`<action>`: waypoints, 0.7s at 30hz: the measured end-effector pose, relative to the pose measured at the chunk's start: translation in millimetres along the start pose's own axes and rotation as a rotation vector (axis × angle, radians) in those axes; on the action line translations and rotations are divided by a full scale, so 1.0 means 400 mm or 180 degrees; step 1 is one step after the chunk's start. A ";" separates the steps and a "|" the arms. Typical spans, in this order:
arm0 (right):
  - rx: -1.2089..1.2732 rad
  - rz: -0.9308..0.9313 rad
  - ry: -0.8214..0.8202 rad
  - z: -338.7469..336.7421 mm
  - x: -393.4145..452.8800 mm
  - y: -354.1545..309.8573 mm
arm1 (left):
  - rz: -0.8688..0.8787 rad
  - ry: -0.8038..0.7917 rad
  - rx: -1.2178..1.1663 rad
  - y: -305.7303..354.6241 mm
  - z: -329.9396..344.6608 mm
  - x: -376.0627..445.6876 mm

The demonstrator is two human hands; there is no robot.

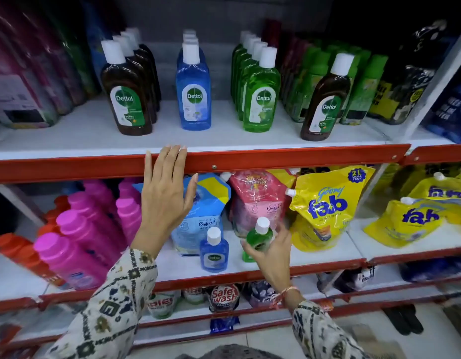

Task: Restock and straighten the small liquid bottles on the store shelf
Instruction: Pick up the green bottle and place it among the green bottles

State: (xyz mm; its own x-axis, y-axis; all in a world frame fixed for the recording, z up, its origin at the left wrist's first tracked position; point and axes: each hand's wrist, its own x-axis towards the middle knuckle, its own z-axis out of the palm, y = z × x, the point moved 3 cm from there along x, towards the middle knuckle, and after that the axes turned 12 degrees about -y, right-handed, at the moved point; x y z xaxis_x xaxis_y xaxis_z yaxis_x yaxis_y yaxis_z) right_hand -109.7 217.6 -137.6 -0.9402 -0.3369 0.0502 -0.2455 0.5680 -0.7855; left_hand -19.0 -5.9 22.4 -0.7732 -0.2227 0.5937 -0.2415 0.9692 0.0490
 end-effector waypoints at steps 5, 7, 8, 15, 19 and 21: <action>0.0430 0.0716 0.0045 0.051 -0.021 0.041 | 0.0005 0.0111 -0.0069 -0.001 0.002 -0.004; 0.0481 0.0738 0.0138 0.053 -0.016 0.037 | 0.0024 0.0099 -0.0072 -0.006 0.000 -0.004; 0.0471 0.0730 0.0184 0.051 -0.013 0.036 | 0.0046 0.0133 -0.0054 -0.009 -0.002 -0.002; 0.0886 0.0086 0.0559 -0.061 -0.035 -0.063 | 0.0022 0.0101 -0.0074 -0.010 -0.004 0.000; 0.1076 -0.0516 0.0723 -0.182 -0.013 -0.191 | -0.0061 0.0176 -0.0116 -0.005 -0.003 0.005; 0.1144 -0.0793 0.0852 -0.245 0.001 -0.265 | -0.0073 0.0219 -0.0167 -0.005 0.000 0.009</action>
State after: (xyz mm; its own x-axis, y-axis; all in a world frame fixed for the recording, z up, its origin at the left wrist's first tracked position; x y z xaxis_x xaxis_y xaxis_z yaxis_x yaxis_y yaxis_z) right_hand -107.0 230.8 6.1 -0.9026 -0.1983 0.3822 -0.4174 0.1850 -0.8897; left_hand -21.3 -8.5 24.6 -0.7253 -0.2390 0.6456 -0.2264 0.9685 0.1042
